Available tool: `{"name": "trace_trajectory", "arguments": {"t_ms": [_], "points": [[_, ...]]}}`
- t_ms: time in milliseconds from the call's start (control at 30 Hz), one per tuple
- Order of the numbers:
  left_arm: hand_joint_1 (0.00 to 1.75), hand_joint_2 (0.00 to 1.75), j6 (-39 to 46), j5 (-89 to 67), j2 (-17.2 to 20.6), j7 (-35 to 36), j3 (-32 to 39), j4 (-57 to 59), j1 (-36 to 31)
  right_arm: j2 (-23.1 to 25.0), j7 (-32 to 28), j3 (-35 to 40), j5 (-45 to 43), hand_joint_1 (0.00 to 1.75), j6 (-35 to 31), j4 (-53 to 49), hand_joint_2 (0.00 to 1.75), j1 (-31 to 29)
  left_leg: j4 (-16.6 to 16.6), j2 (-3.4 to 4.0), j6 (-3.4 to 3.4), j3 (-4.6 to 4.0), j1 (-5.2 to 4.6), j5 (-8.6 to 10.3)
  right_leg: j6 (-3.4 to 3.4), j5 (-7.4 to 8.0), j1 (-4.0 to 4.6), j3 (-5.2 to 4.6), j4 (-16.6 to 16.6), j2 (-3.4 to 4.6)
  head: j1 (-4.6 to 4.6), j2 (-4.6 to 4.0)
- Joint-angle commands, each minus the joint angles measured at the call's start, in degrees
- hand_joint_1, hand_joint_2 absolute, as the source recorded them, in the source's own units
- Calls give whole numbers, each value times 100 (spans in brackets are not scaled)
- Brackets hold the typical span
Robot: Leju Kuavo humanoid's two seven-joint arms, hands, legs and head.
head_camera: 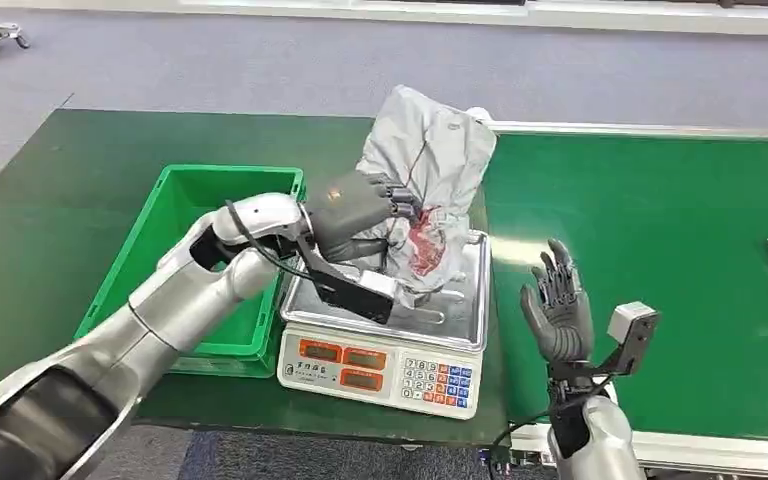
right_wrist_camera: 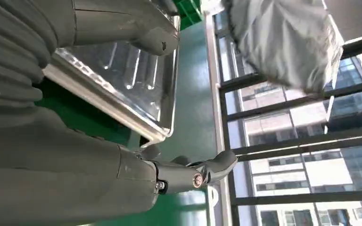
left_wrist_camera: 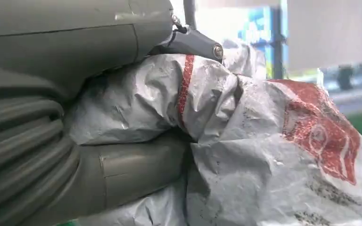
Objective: Moved the parcel from conveyor to table for the left to box.
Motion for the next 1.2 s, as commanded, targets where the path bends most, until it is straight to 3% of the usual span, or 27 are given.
{"name": "trace_trajectory", "arguments": {"t_ms": [33, 333, 533, 733, 767, 800, 967, 1200], "points": [[175, 175, 1062, -870, 842, 99, 1078, 610, 1001, 175, 62, -454, 106, 0, 75, -216, 175, 259, -24, 39, -2, 31, -7, 0, -6, 6, -4, 14, -13, 28, -2, 0], [175, 175, 1701, -1442, 1141, 480, 2620, 2632, 1186, 197, 97, -587, 193, 0, -69, -627, 175, 646, -20, 46, -4, 23, 3, 0, -9, 3, 10, 6, -14, 30, -2, 0], [175, 175, 1963, -2003, 1213, 816, 3622, 2219, 1864, 253, 117, -554, 297, 0, -87, -658, 175, 711, -18, 48, -2, 16, 0, -4, -6, -1, 6, -1, -10, 32, 0, 0], [175, 175, 1892, -2455, 1111, 1107, 3952, 2140, 1881, 310, 127, -595, 357, 0, -87, -724, 175, 732, -8, 24, -7, -2, 5, -3, -9, -5, 11, -12, -6, 10, -2, 0], [155, 175, 1905, -2500, 1088, 1122, 3974, 2155, 1864, 316, 129, -601, 365, 0, -88, -736, 175, 732, -5, 22, -7, -7, 4, -3, -9, -6, 10, -17, -2, 10, -2, 0], [0, 175, 2093, -2547, 950, 1042, 4145, 2123, 1873, 329, 141, -614, 404, 0, -94, -769, 175, 747, -11, 18, -6, -2, 3, -1, -10, -5, 10, -10, -8, 3, 0, 0], [0, 175, 2158, -2151, 518, 558, 4410, 1580, 2111, 337, 156, -628, 464, 0, -107, -837, 175, 779, -17, 1, -4, 0, 1, 4, -8, -7, 8, -4, -14, -17, -2, 0], [0, 175, 2148, -2130, 514, 538, 4413, 1423, 2183, 338, 161, -624, 482, 0, -117, -841, 175, 779, -10, 5, -5, -6, 1, 0, -7, -7, 8, -12, -7, -9, -2, 0]]}}
